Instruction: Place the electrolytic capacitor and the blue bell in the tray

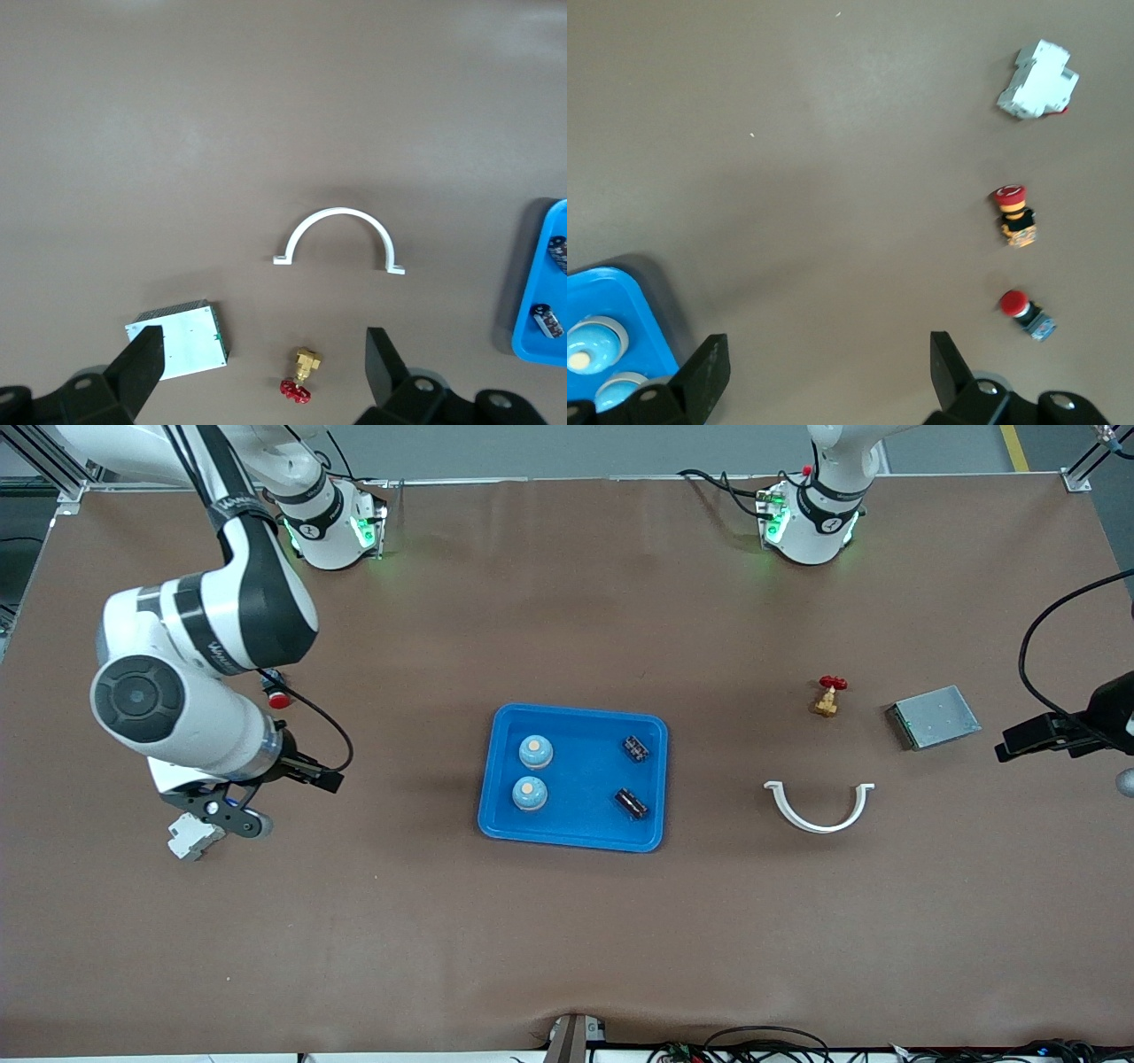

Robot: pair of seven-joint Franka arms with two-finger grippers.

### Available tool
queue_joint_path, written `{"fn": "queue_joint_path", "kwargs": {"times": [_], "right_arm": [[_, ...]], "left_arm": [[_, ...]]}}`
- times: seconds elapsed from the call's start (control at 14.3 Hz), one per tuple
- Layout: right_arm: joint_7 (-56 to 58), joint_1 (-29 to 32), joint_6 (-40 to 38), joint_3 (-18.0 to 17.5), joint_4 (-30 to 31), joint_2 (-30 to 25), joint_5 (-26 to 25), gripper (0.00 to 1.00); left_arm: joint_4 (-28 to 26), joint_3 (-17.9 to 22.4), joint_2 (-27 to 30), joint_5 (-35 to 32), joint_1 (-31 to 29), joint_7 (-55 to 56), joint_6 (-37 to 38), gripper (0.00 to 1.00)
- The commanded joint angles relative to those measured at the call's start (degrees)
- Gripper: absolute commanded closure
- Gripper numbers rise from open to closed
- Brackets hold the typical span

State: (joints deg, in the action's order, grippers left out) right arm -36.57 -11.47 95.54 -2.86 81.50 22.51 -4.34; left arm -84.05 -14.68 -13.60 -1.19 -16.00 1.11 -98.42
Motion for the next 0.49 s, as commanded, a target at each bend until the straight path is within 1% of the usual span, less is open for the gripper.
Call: {"fn": "queue_joint_path", "kwargs": {"times": [0.0, 0.07, 0.14, 0.28, 0.42], "right_arm": [[6.5, 3.8, -1.1, -0.9, 2.1, -4.6, 0.6, 0.0], [9.1, 5.0, -1.3, -0.9, 2.1, -5.5, 0.6, 0.0], [11.2, 6.4, -1.4, -0.9, 2.1, -6.4, 0.6, 0.0], [14.1, 8.1, -2.6, -0.9, 2.1, -8.4, 0.6, 0.0], [17.8, 10.5, -5.0, -0.9, 2.2, -10.5, 0.6, 0.0]], "left_arm": [[0.6, 15.4, 0.6, 1.2, 13.4, 0.0, 2.7, 0.0], [-0.1, 21.4, 1.0, 2.8, 18.8, -0.2, 2.7, 0.0], [-0.8, 23.7, 1.3, 3.9, 21.2, -0.2, 2.0, 0.0], [-1.6, 23.3, 1.6, 4.0, 21.7, 0.5, 1.7, 0.0], [-3.2, 20.1, 2.1, 3.9, 21.1, 1.8, 0.3, 0.0]]}}
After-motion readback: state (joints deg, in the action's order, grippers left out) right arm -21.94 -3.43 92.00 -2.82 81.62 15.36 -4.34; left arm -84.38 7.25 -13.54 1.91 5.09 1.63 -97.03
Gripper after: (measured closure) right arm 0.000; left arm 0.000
